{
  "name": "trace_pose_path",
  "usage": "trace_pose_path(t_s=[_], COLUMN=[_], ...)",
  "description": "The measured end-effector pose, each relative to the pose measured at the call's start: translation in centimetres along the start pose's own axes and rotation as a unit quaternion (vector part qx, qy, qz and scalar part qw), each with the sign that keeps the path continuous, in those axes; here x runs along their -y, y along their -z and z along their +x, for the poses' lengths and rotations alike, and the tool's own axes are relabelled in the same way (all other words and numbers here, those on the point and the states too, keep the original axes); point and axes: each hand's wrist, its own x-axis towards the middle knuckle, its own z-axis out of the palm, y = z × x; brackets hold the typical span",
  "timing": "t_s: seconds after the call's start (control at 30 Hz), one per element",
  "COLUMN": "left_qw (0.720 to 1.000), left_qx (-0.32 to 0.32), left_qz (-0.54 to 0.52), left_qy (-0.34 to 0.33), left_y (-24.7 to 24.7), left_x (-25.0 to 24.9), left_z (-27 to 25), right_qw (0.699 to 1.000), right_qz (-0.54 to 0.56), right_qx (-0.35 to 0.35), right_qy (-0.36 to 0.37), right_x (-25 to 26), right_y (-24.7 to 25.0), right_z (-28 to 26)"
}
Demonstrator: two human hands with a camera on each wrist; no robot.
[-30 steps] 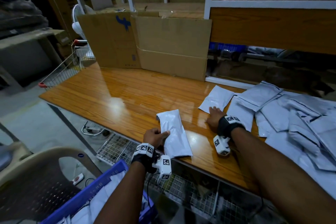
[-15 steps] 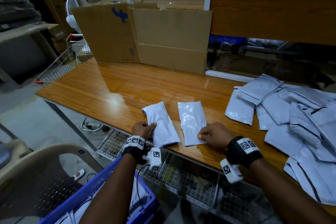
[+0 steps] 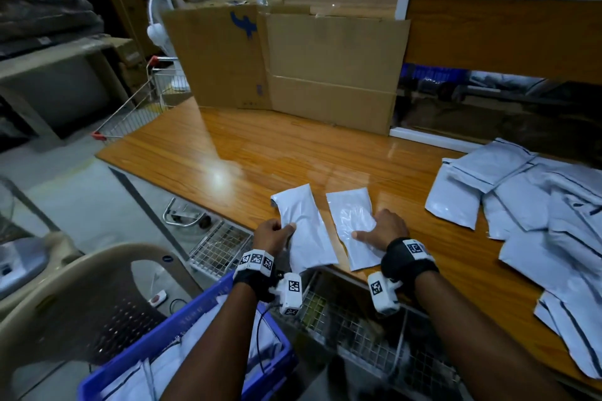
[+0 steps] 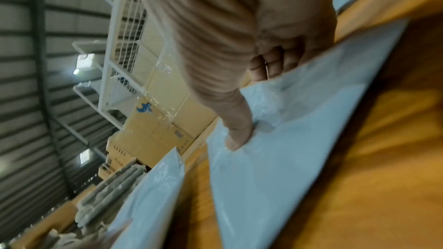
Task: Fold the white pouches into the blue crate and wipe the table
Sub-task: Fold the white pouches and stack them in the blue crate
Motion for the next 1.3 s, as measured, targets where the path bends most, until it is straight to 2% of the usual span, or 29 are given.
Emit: trace_pose_path(t_s=[0.2, 0.33, 0.5, 0.6, 0.73, 0.83, 0.97, 1.03, 1.13, 1.2, 1.3], left_qw=[0.995, 0.992, 0.981, 0.976, 0.963, 0.957, 0.933, 0.926, 0.905, 0.894, 0.89], left_qx=[-0.04, -0.086, -0.141, -0.174, -0.21, -0.215, -0.242, -0.234, -0.226, -0.185, -0.138], left_qz=[-0.083, -0.076, -0.082, -0.061, -0.064, -0.032, -0.044, -0.025, -0.003, 0.027, 0.051], left_qy=[0.024, 0.055, 0.107, 0.12, 0.156, 0.191, 0.262, 0.294, 0.361, 0.406, 0.431], left_y=[2.6, 6.1, 11.6, 14.7, 18.7, 21.7, 25.0, 26.2, 27.1, 26.8, 25.5], left_x=[3.0, 6.3, 11.2, 13.6, 18.6, 23.6, 28.2, 30.9, 34.5, 36.8, 40.0], left_z=[-1.4, -3.3, -6.1, -7.9, -10.8, -12.8, -16.7, -18.2, -19.7, -19.9, -19.2], right_qw=[0.993, 0.982, 0.977, 0.97, 0.956, 0.951, 0.937, 0.933, 0.934, 0.931, 0.926], right_qz=[0.12, 0.182, 0.139, 0.143, 0.167, 0.181, 0.178, 0.148, 0.101, 0.055, 0.005], right_qx=[0.006, 0.02, 0.059, 0.086, 0.155, 0.194, 0.268, 0.299, 0.321, 0.343, 0.368], right_qy=[-0.014, 0.049, 0.147, 0.175, 0.187, 0.161, 0.134, 0.132, 0.116, 0.109, 0.084], right_x=[2.3, 5.2, 11.3, 15.0, 18.7, 21.1, 23.3, 23.6, 24.5, 24.4, 23.3], right_y=[-1.1, -3.1, -6.5, -9.2, -13.7, -17.1, -23.2, -27.5, -31.0, -33.8, -38.6], right_z=[-0.9, -2.3, -5.6, -7.4, -9.4, -10.9, -11.9, -11.7, -13.6, -14.2, -14.2])
